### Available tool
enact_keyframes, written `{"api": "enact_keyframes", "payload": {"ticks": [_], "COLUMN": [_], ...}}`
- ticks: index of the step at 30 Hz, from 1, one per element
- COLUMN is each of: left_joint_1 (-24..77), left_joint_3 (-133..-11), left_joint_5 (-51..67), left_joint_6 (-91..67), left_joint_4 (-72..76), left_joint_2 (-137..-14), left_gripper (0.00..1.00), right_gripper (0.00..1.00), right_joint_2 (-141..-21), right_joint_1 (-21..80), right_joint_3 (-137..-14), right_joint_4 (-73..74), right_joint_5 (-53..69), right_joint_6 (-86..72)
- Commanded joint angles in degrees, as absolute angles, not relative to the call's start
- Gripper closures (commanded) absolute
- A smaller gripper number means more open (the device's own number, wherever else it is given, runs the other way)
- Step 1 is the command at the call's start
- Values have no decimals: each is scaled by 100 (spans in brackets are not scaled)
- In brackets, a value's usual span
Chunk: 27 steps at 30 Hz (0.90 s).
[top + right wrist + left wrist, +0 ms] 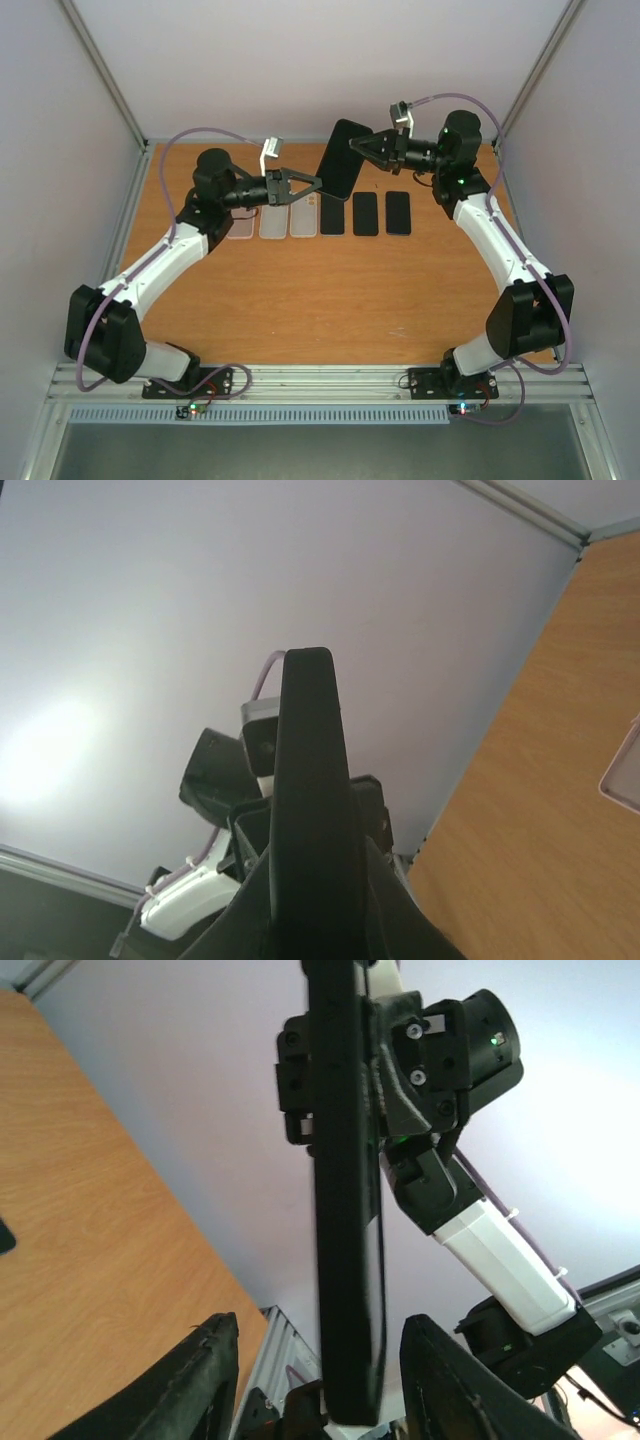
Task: Take the phone out of the phone case
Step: Adjust the phone.
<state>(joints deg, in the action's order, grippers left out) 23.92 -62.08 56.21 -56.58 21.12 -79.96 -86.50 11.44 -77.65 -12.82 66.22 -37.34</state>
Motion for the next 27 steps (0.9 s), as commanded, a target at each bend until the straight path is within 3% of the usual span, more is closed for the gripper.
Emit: {"api": "enact_keyframes", "payload": {"ticks": [1, 27], "left_joint_1": [2097, 2174], "left_joint_3": [-6329, -6295], "left_joint_5": [6000, 6378], "left_joint_6": [-4795, -4149], "left_joint_4": [1576, 1061], "left_joint_2": [-7852, -7680], "left_gripper": [52, 54], "right_gripper": [99, 99], "right_joint_2": [-8603, -8552], "right_joint_1": [1099, 1107], "right_joint_3": [-7901, -7769], "right_joint_4": [-1631, -1926], "right_joint_5": [6958, 7321], "right_joint_6": [-3839, -3821]}}
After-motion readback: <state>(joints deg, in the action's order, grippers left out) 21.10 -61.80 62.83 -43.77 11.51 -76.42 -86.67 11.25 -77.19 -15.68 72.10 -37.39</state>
